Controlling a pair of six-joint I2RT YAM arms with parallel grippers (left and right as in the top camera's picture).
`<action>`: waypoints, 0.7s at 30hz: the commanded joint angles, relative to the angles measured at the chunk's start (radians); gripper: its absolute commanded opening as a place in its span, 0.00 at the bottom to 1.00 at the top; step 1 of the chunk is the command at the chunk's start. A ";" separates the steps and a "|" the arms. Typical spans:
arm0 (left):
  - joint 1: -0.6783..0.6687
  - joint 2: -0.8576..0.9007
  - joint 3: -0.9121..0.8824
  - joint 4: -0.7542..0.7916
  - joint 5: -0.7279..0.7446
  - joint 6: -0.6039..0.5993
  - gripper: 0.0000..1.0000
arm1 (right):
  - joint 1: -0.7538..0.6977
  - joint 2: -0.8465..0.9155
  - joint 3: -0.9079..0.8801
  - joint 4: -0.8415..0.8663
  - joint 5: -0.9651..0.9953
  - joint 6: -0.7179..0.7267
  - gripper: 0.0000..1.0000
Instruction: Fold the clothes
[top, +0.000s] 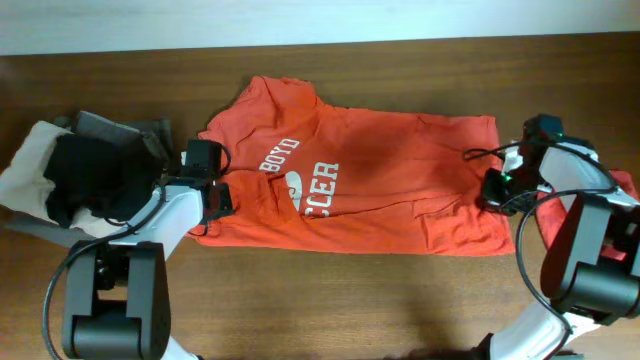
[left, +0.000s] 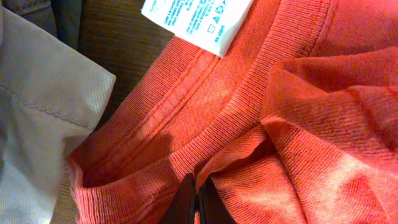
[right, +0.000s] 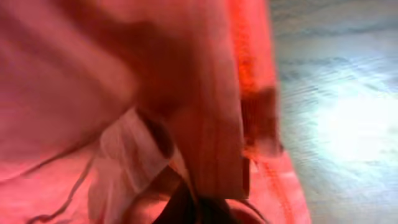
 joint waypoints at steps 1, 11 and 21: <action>0.008 0.010 0.003 -0.001 0.012 -0.017 0.00 | -0.047 -0.004 0.038 -0.014 0.098 0.052 0.05; 0.008 0.010 0.003 -0.001 0.012 -0.019 0.00 | -0.089 -0.004 0.065 -0.017 0.130 0.063 0.13; 0.008 0.010 0.003 -0.003 0.011 -0.040 0.00 | -0.117 -0.004 0.065 -0.023 0.220 0.123 0.13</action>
